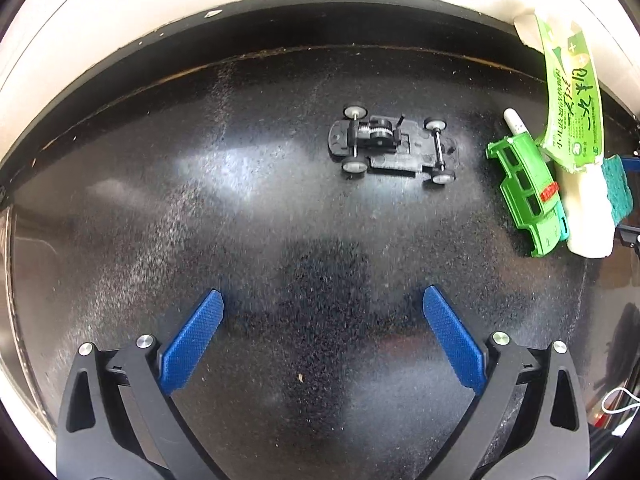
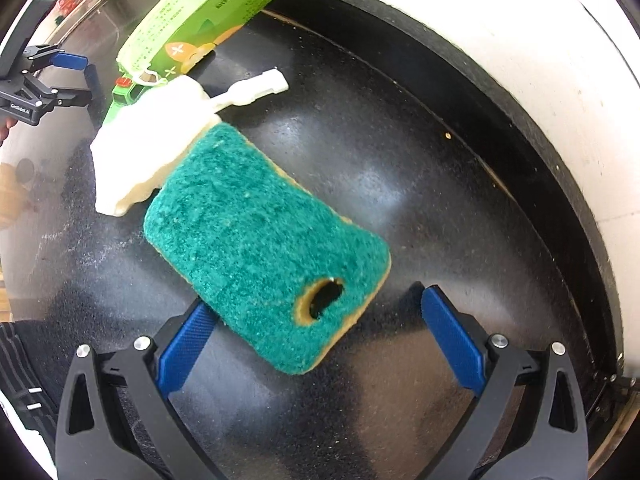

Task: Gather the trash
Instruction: 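Reach the right gripper to the green sponge while the left reaches the black toy chassis, then grasp the sponge with the right gripper while the left grasps the black chassis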

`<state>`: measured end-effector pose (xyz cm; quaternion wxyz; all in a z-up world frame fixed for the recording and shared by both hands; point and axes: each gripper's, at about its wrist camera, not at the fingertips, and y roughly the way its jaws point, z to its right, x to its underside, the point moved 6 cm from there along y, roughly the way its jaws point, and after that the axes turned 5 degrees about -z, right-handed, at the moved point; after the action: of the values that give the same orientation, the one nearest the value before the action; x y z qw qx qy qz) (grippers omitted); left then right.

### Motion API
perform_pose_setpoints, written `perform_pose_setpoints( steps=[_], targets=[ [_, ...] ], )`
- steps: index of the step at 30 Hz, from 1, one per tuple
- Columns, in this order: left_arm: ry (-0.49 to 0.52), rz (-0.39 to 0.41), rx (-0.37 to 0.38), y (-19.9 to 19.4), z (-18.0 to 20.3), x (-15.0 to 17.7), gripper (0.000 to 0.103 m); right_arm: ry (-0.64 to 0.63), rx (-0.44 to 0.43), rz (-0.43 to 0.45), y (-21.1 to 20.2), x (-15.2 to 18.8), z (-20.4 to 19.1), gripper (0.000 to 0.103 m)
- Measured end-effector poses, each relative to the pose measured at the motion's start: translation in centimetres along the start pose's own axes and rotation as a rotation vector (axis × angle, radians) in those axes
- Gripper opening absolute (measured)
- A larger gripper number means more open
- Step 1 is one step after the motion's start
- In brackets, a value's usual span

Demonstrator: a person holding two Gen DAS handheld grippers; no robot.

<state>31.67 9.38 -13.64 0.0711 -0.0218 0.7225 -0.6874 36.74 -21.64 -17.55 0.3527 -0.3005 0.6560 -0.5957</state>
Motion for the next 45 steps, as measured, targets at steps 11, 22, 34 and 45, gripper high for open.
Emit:
perform_pose_setpoints(
  steps=[11,22,34,45],
  targets=[
    [0.003,-0.033,0.002,0.2,-1.4,2.1,0.097,-0.039,-0.021,0.016,-0.4,-2.2,-2.3,0.071],
    [0.068,-0.013,-0.001,-0.9,0.2,0.0,0.097,0.352,-0.001,0.027,-1.4,3.8,4.4,0.054],
    [0.122,0.02,0.005,0.5,1.0,-6.1,0.097,0.502,-0.016,0.027,-0.2,9.6,5.0,0.061],
    [0.068,0.127,0.038,-1.7,2.6,-5.6,0.036,0.49,0.012,0.029,0.1,8.9,5.5,0.064]
  ],
)
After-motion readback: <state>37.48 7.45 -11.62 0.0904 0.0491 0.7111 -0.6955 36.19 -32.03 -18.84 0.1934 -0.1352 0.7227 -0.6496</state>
